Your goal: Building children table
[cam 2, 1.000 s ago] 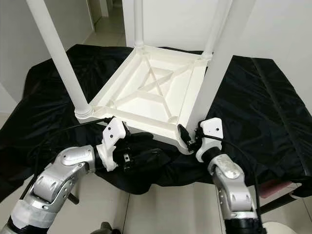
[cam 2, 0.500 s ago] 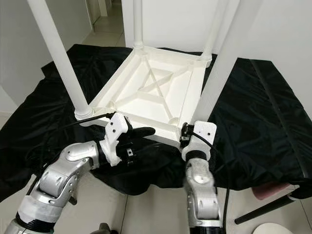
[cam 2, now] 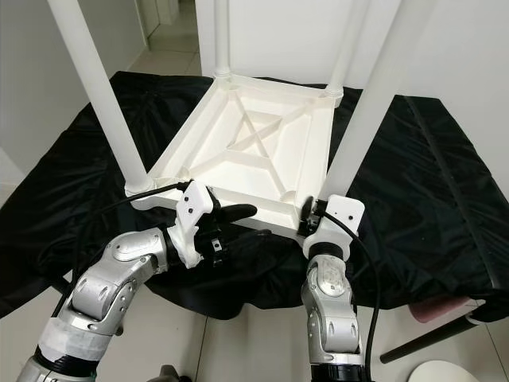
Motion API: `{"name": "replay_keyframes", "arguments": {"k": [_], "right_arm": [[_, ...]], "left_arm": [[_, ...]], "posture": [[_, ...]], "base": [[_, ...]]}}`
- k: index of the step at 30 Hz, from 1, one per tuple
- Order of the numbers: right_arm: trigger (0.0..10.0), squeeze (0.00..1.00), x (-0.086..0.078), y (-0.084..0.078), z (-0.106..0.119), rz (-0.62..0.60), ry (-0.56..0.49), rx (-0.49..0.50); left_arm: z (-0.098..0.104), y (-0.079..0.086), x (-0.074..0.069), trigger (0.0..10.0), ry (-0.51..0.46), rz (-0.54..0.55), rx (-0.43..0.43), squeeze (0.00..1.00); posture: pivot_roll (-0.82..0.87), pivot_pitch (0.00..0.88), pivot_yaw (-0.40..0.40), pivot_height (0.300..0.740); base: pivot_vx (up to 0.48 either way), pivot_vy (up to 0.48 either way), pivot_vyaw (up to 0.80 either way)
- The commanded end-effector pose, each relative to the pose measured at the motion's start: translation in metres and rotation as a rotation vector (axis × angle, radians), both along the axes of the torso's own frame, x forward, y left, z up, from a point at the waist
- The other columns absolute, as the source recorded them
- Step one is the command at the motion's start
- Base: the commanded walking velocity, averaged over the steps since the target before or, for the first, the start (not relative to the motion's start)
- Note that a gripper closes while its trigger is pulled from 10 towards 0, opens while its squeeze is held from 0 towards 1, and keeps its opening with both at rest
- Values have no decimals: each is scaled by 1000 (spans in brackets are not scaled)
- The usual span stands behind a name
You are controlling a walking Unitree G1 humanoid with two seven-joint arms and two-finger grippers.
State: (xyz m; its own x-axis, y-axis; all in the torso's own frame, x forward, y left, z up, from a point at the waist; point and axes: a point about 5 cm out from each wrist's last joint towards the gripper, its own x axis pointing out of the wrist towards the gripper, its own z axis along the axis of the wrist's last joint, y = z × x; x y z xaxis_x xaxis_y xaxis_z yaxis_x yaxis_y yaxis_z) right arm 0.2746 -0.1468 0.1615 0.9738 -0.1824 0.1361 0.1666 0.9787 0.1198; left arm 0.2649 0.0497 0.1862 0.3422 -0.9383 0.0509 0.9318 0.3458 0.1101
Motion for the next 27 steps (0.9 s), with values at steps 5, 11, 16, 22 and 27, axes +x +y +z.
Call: {"name": "replay_keyframes", "arguments": {"k": [5,11,16,22,27], "right_arm": [[10000,0,1,-9,4,175,-18,-13],[10000,0,3,-27,7,289,-28,-71],[10000,0,10,-47,11,456,-15,-191],[10000,0,16,-52,5,665,23,-268],[10000,0,20,-54,-3,716,52,-285]], "left_arm": [[0,4,10,10000,-20,193,2,0],[-1,3,10,10000,-17,196,0,0],[-1,-2,7,10000,-32,175,10,0],[-1,-8,6,10000,-43,163,10,0],[-3,-11,7,10000,-41,163,19,0]], "posture": [[-49,58,-3,740],[-55,60,3,740],[-51,53,1,740],[-50,50,-1,740],[-53,53,-2,740]], "base": [[0,0,0],[0,0,0],[0,0,0],[0,0,0],[0,0,0]]}}
